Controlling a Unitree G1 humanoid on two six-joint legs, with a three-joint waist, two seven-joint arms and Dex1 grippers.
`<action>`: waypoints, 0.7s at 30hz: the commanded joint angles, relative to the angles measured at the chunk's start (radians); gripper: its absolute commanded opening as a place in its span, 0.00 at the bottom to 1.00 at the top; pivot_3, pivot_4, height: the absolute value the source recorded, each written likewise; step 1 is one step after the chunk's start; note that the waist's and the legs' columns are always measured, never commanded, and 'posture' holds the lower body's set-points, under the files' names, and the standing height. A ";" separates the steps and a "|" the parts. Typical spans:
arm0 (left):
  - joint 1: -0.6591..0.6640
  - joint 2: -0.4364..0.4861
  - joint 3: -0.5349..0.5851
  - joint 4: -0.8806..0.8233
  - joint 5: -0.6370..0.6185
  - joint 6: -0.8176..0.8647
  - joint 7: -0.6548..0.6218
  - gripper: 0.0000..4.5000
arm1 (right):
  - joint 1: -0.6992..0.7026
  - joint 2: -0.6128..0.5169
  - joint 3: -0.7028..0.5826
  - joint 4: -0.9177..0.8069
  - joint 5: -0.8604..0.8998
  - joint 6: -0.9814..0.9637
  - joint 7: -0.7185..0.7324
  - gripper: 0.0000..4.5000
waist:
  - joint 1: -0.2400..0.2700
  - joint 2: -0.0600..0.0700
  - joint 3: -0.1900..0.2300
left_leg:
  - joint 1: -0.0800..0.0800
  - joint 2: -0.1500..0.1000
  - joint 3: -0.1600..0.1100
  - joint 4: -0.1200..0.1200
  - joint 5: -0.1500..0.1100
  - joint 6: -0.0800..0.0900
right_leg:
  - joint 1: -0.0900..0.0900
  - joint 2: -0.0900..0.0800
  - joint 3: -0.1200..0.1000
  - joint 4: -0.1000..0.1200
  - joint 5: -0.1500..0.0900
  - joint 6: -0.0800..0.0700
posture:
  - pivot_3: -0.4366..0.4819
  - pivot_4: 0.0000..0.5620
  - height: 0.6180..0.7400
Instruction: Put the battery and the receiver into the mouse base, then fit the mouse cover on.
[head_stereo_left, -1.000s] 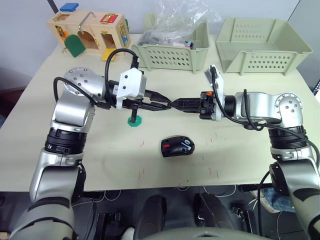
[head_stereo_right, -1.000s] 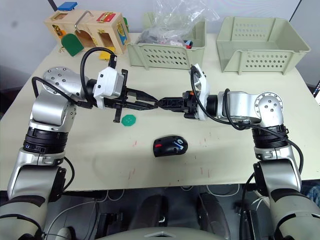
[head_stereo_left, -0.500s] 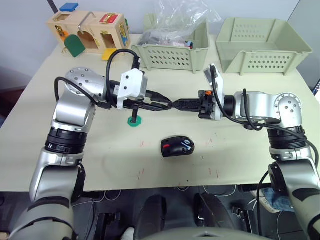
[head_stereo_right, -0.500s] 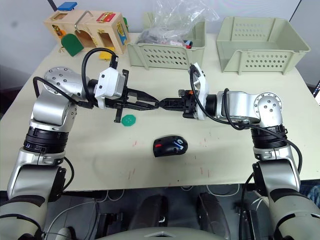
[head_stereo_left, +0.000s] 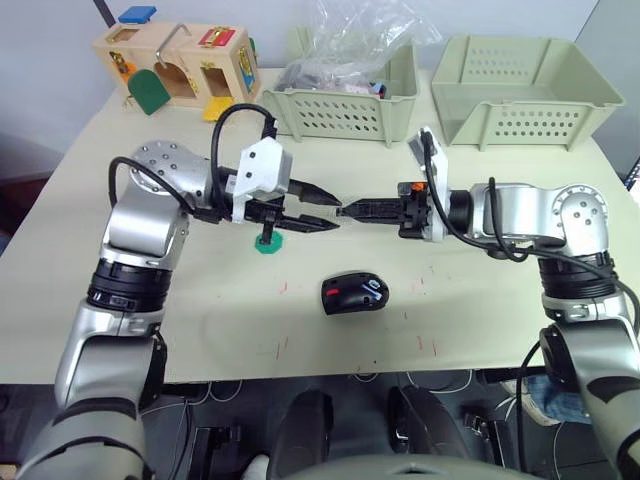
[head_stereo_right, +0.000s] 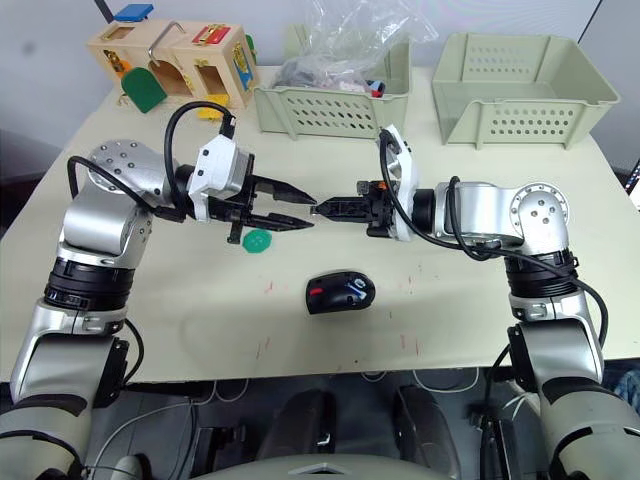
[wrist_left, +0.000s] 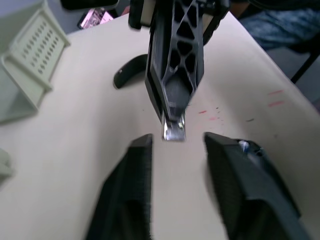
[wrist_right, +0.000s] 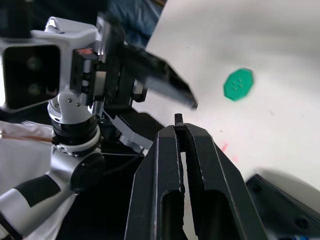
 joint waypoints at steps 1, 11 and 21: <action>0.018 0.019 0.054 -0.078 -0.066 0.086 0.039 0.81 | -0.020 -0.045 0.001 -0.040 0.025 0.020 0.025 0.00 | 0.000 0.000 0.000 | 0.000 0.000 0.000 0.000 0.000 0.000 | 0.000 0.000 0.000 0.000 0.000 0.000 | 0.48 0.27 1.00; 0.314 0.004 0.057 -0.247 -0.122 0.177 0.145 0.98 | -0.182 -0.368 0.142 -0.068 -0.015 0.212 0.145 0.00 | 0.001 0.004 0.003 | 0.000 0.000 0.003 -0.001 0.000 0.000 | -0.002 0.000 0.003 0.000 0.000 0.000 | 0.48 0.27 1.00; 0.412 -0.076 -0.084 -0.199 0.025 0.017 0.221 0.98 | -0.375 -0.410 0.281 -0.138 -0.367 0.322 0.426 0.00 | 0.005 0.005 0.004 | 0.001 0.000 0.006 0.000 0.000 0.000 | -0.004 0.000 0.007 0.001 0.000 0.000 | 0.48 0.27 1.00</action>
